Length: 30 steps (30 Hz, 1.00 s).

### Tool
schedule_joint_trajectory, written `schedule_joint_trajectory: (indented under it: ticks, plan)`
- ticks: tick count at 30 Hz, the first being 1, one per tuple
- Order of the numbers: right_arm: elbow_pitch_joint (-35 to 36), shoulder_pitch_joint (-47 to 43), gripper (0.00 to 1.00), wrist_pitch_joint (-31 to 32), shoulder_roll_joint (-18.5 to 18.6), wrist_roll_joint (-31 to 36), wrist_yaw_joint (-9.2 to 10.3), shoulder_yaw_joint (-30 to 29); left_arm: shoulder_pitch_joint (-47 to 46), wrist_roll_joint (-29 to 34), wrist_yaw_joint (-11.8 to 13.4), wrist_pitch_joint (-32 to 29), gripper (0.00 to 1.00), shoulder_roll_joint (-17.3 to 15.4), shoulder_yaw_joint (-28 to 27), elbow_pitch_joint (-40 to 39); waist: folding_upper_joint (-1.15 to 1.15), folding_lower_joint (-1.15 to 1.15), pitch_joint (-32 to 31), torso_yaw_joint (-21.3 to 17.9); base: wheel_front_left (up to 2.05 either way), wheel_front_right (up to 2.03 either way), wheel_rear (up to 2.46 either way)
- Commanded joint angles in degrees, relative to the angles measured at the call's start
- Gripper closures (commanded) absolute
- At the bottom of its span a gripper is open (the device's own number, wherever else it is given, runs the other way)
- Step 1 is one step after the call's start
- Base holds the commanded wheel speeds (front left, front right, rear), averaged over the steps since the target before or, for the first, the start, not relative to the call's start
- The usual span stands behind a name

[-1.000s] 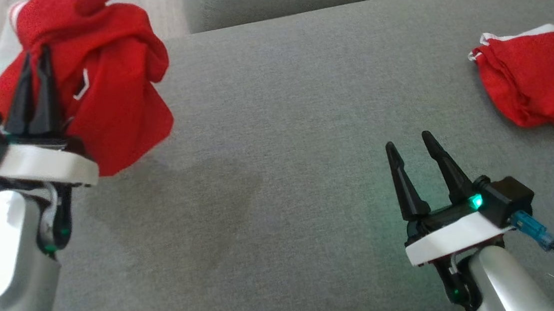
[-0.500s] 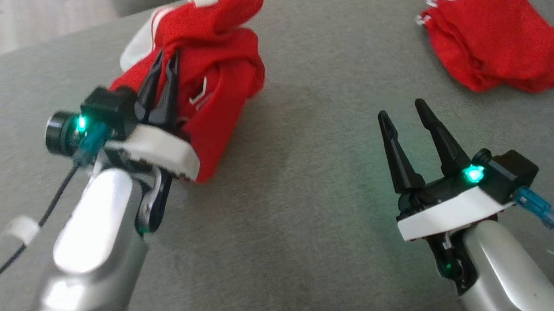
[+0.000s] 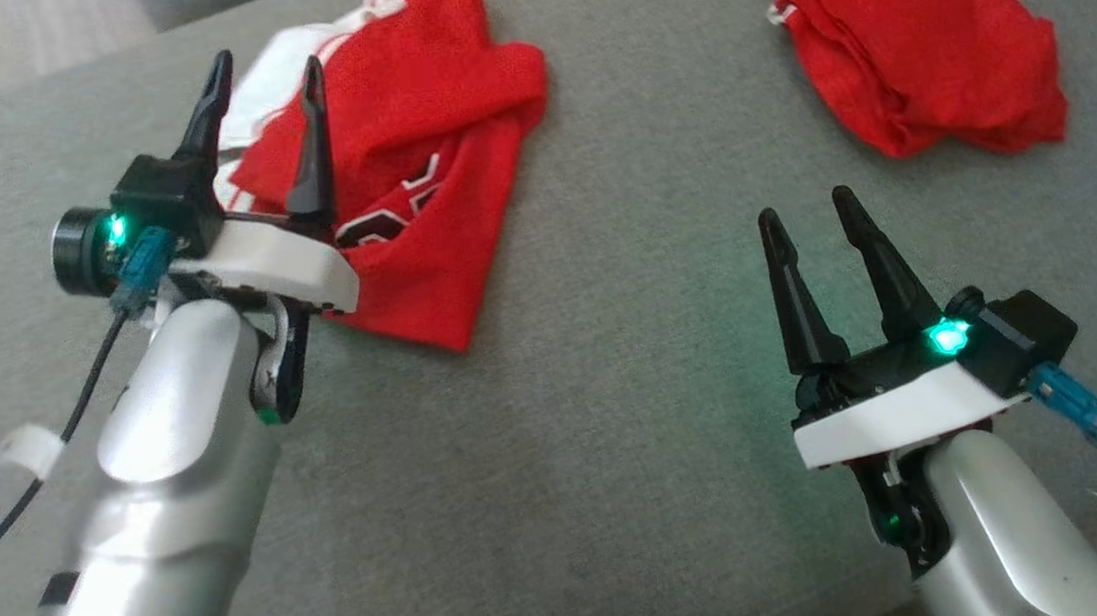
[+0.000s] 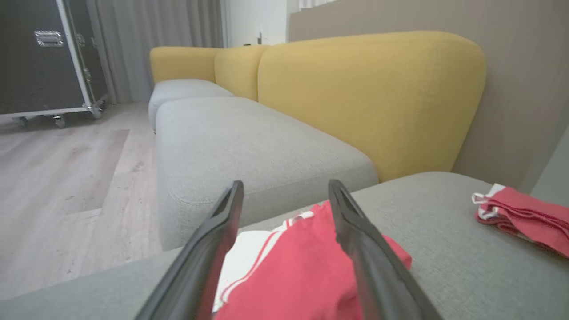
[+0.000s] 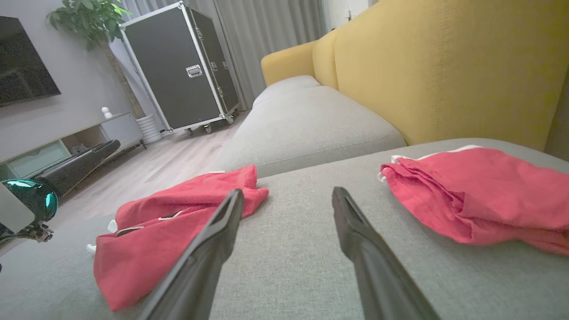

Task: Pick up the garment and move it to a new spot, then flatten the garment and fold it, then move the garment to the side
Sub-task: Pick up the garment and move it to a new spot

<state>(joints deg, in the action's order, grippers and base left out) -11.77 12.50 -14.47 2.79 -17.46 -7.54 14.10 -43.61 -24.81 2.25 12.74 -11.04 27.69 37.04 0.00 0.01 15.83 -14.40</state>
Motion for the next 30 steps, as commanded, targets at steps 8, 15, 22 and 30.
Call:
schedule_joint_trajectory:
  ticks: [8,15,22,30]
  plan:
    - [0.3,-1.1,0.00,-0.5,0.1,3.3,0.05,-1.1,8.7,0.1,0.0,2.2,0.00,-3.5,-6.3,-8.2,0.00,-0.01,-7.3,8.8,0.00,0.00,0.00]
    - [-1.0,-2.6,0.00,-0.5,0.1,5.7,0.05,-2.8,24.8,1.7,1.4,2.2,0.00,-2.1,-11.0,-19.9,0.00,-0.01,-11.7,13.1,0.00,0.00,0.00]
    - [-1.7,-4.1,0.00,-0.5,0.1,6.0,0.05,-2.6,35.4,2.5,1.2,2.3,0.00,1.8,-14.6,-24.8,0.00,-0.01,-14.1,14.3,0.00,0.00,0.00]
    - [-1.3,-4.0,0.00,-0.5,0.1,6.4,0.05,-2.8,38.2,5.4,-0.9,2.3,0.00,4.8,-17.4,-26.9,0.00,-0.01,-13.0,14.8,0.00,0.00,0.00]
